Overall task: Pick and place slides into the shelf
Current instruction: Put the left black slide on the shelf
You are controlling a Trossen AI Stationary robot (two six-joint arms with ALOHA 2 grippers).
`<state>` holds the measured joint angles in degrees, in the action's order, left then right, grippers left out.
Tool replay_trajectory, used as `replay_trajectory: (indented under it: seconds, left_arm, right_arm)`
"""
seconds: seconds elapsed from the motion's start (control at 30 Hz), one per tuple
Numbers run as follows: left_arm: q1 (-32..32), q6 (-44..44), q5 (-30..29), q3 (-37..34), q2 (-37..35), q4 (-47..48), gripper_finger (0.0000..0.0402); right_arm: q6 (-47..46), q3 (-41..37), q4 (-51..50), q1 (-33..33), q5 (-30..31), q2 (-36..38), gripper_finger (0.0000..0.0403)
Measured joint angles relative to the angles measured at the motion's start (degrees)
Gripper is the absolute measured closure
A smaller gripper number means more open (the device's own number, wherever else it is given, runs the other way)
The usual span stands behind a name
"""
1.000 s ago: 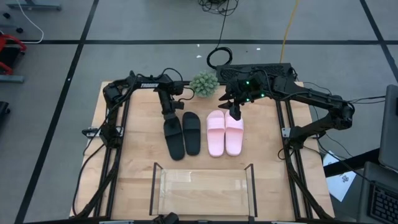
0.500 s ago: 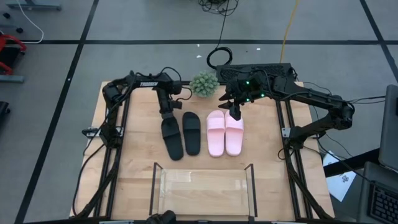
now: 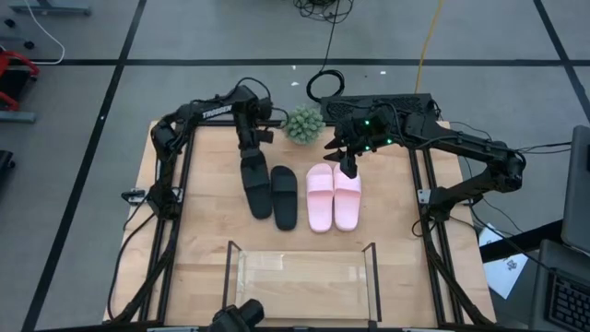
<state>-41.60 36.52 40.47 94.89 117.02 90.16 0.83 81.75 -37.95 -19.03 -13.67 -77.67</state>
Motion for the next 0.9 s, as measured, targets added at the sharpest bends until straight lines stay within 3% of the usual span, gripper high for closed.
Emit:
replay_trajectory:
  seconds: [0.63, 0.9]
  left_arm:
    - [-4.83, -8.72, -3.83, 1.64, -14.96, -0.23, 0.0401]
    - [-3.01, -15.3, -0.67, 1.64, -22.44, -0.17, 0.0402]
  right_arm:
    - [1.82, 0.0, -0.02, 0.0, -0.11, 0.0, 0.025]
    - [2.87, 0.01, -0.02, 0.0, -0.13, 0.0, 0.025]
